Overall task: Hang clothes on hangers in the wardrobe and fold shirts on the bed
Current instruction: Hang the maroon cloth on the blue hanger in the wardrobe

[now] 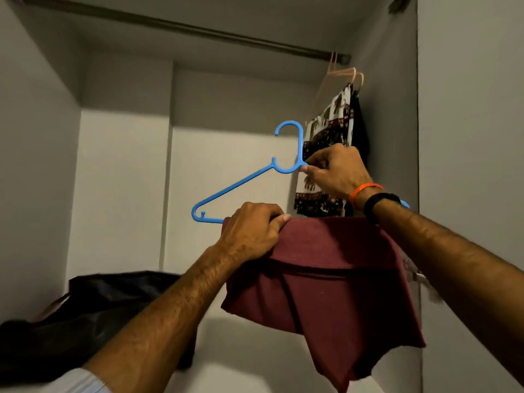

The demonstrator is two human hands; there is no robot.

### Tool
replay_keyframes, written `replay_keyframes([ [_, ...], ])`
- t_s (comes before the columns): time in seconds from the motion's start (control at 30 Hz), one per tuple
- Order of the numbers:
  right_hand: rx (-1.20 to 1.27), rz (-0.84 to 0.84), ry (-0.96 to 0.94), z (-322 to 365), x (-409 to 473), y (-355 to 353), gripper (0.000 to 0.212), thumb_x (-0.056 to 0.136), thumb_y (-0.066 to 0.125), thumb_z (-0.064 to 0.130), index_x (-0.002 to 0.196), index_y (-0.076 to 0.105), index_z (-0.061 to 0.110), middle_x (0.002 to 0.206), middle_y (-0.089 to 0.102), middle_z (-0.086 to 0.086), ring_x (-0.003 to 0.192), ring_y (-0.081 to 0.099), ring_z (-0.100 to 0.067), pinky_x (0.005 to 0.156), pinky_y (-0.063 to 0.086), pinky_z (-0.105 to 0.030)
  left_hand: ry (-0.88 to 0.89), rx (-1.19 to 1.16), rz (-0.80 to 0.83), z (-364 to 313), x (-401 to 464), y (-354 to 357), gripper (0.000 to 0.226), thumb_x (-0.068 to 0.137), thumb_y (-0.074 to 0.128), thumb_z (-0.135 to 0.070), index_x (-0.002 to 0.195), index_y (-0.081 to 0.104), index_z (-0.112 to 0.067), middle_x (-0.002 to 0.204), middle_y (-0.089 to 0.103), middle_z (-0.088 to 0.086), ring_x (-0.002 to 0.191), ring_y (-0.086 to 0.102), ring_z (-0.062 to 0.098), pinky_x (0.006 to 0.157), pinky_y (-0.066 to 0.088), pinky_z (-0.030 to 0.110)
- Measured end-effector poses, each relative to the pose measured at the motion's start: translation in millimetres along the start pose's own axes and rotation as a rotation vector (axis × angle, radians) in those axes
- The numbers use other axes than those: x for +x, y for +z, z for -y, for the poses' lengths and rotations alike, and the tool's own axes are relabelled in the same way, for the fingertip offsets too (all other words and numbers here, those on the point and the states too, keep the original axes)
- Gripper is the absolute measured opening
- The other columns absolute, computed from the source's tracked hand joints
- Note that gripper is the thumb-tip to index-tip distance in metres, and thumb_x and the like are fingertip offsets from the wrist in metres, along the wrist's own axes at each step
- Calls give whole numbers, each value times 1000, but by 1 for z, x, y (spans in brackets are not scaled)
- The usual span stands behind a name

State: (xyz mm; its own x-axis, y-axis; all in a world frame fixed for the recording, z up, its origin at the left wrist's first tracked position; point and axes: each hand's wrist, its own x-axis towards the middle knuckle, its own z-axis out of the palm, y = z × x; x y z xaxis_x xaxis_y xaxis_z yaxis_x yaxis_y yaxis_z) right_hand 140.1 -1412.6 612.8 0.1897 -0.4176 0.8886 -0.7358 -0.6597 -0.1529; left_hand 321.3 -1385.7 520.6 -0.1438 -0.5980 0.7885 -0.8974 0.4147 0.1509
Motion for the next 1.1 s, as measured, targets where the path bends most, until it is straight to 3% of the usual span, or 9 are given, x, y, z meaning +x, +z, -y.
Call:
replay_keyframes([
  [0.23, -214, -130, -21, -3, 114, 35, 25, 90, 70, 26, 110, 75, 11, 105, 74, -7, 92, 67, -20, 89, 56, -34, 139, -134, -87, 70, 126, 9, 32, 98, 47, -44, 103, 72, -25, 93, 73, -6, 88, 65, 13, 84, 55, 40],
  [0.37, -325, -213, -36, -10, 167, 46, 20, 89, 69, 23, 103, 77, 12, 98, 75, -6, 83, 68, -19, 77, 54, -27, 208, -214, -152, 95, 188, 13, 46, 87, 38, -56, 94, 72, -27, 83, 70, -10, 82, 64, 12, 78, 56, 42],
  [0.53, -450, -244, -23, -31, 217, 61, 16, 87, 70, 23, 98, 78, 15, 89, 75, -4, 75, 66, -19, 72, 56, -30, 269, -278, -208, 115, 245, 30, 38, 93, 42, -52, 90, 70, -26, 79, 68, -11, 78, 64, 11, 75, 56, 41],
  [0.7, -536, -295, -42, -53, 260, 68, 14, 82, 72, 24, 93, 78, 17, 90, 73, -7, 79, 67, -26, 74, 59, -41, 324, -313, -277, 119, 296, 48, 34, 99, 48, -44, 78, 66, -23, 71, 64, -7, 70, 61, 12, 71, 55, 39],
  [0.8, -585, -333, -31, -65, 283, 62, 15, 84, 70, 24, 93, 77, 14, 86, 72, -8, 75, 65, -24, 70, 58, -36, 362, -327, -328, 116, 324, 55, 34, 100, 49, -41, 68, 56, -31, 65, 58, -10, 66, 57, 9, 67, 53, 34],
  [0.9, -626, -370, -32, -78, 306, 53, 19, 82, 69, 27, 95, 76, 16, 91, 70, -8, 78, 64, -27, 71, 59, -39, 407, -342, -374, 108, 352, 61, 38, 99, 46, -45, 69, 58, -26, 64, 58, -8, 64, 57, 11, 64, 51, 34],
  [1.1, -646, -420, -1, -98, 334, 29, 20, 80, 65, 23, 97, 72, 15, 93, 63, -12, 80, 58, -32, 67, 47, -34, 452, -335, -459, 86, 400, 63, 45, 100, 50, -38, 56, 43, -26, 53, 46, -9, 54, 45, 8, 57, 33, 25],
])
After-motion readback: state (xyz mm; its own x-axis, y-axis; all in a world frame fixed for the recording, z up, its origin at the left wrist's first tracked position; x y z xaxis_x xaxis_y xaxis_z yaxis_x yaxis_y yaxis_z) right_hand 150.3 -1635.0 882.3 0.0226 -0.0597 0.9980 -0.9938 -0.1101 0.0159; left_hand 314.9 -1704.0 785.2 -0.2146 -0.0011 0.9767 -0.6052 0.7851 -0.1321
